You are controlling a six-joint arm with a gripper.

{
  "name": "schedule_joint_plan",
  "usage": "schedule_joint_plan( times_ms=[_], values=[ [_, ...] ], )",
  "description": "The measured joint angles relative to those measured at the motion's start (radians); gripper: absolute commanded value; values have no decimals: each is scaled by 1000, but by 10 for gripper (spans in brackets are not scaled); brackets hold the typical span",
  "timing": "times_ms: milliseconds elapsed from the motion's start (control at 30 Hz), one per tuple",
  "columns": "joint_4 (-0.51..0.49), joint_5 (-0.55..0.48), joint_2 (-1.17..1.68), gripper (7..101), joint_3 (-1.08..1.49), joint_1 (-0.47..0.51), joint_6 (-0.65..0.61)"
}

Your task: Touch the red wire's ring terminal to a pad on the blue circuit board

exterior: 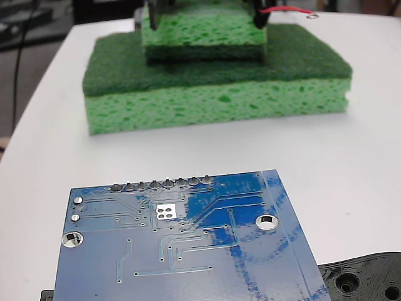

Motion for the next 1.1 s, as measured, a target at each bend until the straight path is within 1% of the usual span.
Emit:
schedule_joint_plan(
  times_ms=[333, 500, 667, 767, 967, 1100],
  values=[
    [-2, -8, 0, 1003, 0, -8, -6],
    [-2, -3, 0, 1003, -2, 5, 6],
    [2, 14, -40, 1003, -75, 17, 38],
    [-17, 37, -124, 1003, -156, 48, 37],
    [-8, 23, -449, 1003, -423, 127, 5],
    [-5, 5, -614, 1003, -578, 178, -11]
  ],
)
